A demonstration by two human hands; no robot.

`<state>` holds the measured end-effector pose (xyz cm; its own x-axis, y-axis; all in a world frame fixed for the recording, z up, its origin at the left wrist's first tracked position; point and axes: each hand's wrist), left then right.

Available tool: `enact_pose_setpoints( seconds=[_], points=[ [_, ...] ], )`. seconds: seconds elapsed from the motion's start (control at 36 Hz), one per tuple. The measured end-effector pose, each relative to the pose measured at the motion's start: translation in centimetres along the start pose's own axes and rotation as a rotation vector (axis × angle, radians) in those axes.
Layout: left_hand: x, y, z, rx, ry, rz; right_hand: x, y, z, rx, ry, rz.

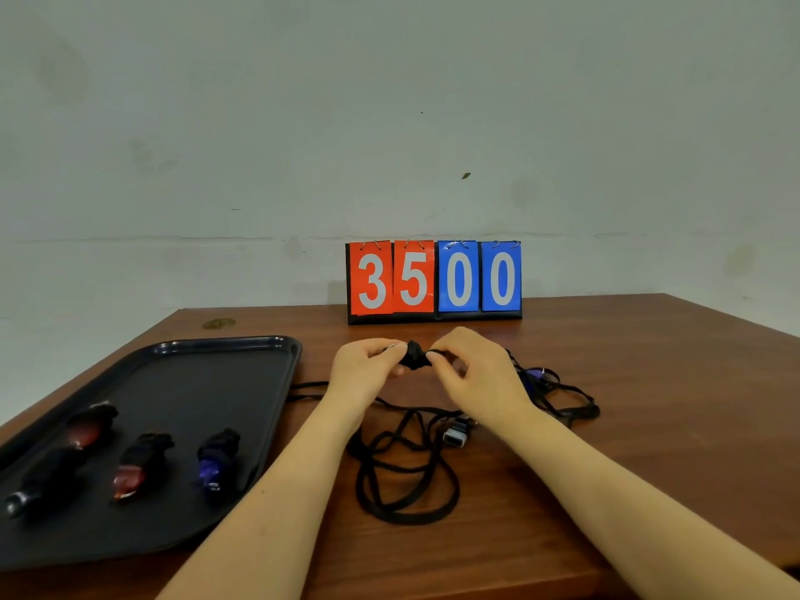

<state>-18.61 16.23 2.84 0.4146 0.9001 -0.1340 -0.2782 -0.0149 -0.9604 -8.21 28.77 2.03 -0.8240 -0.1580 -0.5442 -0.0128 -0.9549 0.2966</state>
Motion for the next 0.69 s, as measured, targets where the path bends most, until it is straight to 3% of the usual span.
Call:
enact_pose_setpoints(
  seconds=[0.44, 0.69],
  points=[
    [-0.49, -0.43, 0.1, 0.023, 0.052, -0.035, -0.05, 0.02, -0.09, 0.038, -0.136, 0.094],
    [-0.71, -0.23, 0.37, 0.111, 0.108, 0.011, -0.4, 0.71, 0.25, 0.384, -0.018, 0.527]
  ],
)
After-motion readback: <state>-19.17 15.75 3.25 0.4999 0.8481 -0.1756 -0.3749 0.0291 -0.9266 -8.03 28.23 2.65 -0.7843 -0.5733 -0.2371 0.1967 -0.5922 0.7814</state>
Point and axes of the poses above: each hand's wrist, its own z-axis towards the middle knuckle, its own x-axis out of the palm, y = z × x, and after that the axes turned 7 degrees about -y, right-handed
